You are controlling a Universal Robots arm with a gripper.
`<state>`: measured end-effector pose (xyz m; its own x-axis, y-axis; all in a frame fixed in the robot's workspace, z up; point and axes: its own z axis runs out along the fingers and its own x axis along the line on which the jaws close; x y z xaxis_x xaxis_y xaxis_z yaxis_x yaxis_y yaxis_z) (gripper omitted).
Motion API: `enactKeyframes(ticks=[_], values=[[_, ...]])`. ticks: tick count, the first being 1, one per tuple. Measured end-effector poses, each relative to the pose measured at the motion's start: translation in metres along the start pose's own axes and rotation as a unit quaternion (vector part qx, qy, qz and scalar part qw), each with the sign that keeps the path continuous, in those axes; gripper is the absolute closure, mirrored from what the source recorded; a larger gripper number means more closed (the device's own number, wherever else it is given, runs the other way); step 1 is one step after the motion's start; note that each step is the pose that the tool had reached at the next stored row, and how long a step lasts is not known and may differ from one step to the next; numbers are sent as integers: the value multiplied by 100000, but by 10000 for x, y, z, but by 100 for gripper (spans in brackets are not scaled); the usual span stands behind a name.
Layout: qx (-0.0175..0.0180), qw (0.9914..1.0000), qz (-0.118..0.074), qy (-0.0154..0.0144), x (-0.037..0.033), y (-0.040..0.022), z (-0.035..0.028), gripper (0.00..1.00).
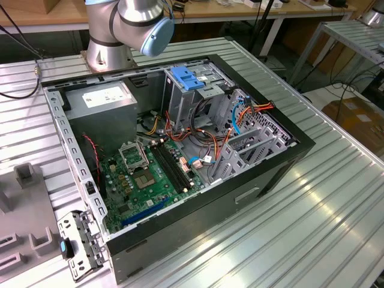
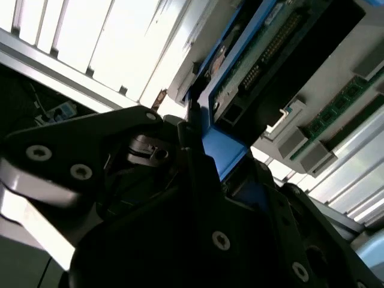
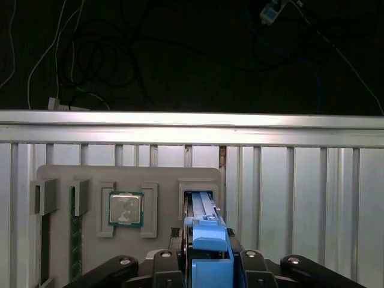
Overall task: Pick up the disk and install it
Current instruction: 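Pick up the disk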
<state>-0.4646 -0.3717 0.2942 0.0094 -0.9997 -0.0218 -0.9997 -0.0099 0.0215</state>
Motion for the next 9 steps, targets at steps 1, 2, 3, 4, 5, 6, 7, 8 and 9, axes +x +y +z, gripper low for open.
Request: enactKeyframes(ticks=[1,2,3,4,5,6,7,8,9], values=[[1,100000,1,-2,0,0,0,62],[1,100000,0,-2,0,0,0,62],[0,100000,-1,-4,0,0,0,62],[1,100000,0,-2,0,0,0,63],[-1,100000,-2,-2,0,0,0,63],[0,100000,-1,-3,0,0,1,63],[-1,100000,0,-2,0,0,1,63],[-1,100000,-1,-4,0,0,2,63],[1,100000,-1,-3,0,0,2,63]])
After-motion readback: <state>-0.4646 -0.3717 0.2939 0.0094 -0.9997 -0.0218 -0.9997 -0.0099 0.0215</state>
